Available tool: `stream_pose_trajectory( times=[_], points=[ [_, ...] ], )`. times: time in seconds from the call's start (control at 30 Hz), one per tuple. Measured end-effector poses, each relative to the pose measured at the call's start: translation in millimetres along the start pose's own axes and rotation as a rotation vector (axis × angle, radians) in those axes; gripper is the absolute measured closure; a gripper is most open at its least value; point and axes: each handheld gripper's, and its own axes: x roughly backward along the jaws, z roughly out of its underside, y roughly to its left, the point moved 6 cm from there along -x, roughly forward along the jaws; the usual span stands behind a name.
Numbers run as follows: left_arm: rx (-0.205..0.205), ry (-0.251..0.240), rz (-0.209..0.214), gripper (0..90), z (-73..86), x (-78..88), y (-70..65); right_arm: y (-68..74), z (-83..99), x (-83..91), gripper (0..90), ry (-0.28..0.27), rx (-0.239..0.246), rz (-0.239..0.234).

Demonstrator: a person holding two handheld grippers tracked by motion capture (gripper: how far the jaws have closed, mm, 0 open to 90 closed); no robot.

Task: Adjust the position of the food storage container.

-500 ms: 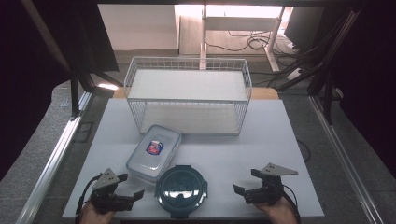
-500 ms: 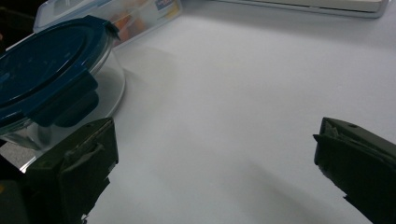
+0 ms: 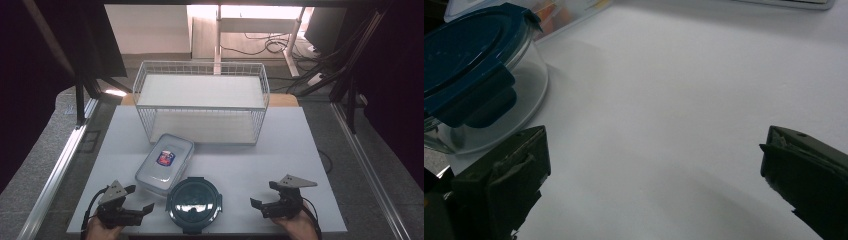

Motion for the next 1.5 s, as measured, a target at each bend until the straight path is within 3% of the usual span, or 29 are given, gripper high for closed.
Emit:
stream_pose_trajectory(
  times=[0.27,0.4,0.6,0.63,0.67,0.7,0.8,0.93,1.0,1.07,1.2,1.37,1.43,1.47,1.5],
  points=[
    [-0.005,0.012,-0.007,4.6,1.1,-1.5,-0.2,0.0,0.4,-0.3,4.4,0.022,0.022,0.031],
    [-0.015,0.013,-0.014,3.6,1.0,-1.3,-0.8,1.7,-3.8,1.2,11.2,0.017,0.034,0.043],
    [-0.033,0.022,-0.025,2.4,1.8,-1.2,-2.2,15.6,-15.0,-3.5,23.0,0.04,0.058,0.009],
    [-0.028,0.013,-0.02,2.4,1.2,-0.3,-1.8,32.7,-24.5,-8.8,35.2,0.061,0.095,-0.036],
    [-0.028,0.013,-0.02,2.3,1.2,-0.3,-1.8,32.7,-24.5,-8.8,35.2,0.061,0.095,-0.036],
    [-0.024,0.005,-0.022,2.3,0.6,0.7,-0.9,46.3,-32.2,-12.6,48.5,0.079,0.133,-0.072],
    [-0.017,0.005,-0.027,2.5,1.0,1.3,0.9,70.3,-42.7,-23.7,69.9,0.129,0.216,-0.105],
    [-0.014,0.006,-0.034,2.5,1.9,2.8,2.9,102.4,-54.9,-44.8,86.2,0.177,0.315,-0.17],
    [-0.016,0.007,-0.04,2.5,2.8,4.1,4.0,108.3,-56.8,-49.0,88.1,0.187,0.332,-0.182],
    [-0.015,0.011,-0.049,2.7,4.5,6.2,6.5,135.0,-63.7,-66.7,88.8,0.208,0.392,-0.233],
    [-0.008,0.015,-0.067,3.0,6.4,9.5,12.2,165.6,-67.6,-89.2,88.8,0.243,0.442,-0.289],
    [0.0,0.006,-0.089,3.1,7.9,13.5,18.8,197.0,-70.8,-112.1,88.7,0.258,0.456,-0.354],
    [0.008,0.005,-0.093,3.1,8.4,13.7,20.7,208.2,-71.6,-120.9,88.8,0.26,0.489,-0.336],
    [0.008,0.007,-0.093,3.1,8.6,13.8,21.1,210.4,-74.4,-123.0,88.8,0.245,0.511,-0.298],
    [0.008,0.007,-0.093,3.2,8.6,13.8,21.1,210.4,-74.4,-123.0,88.8,0.245,0.511,-0.298]
  ],
)
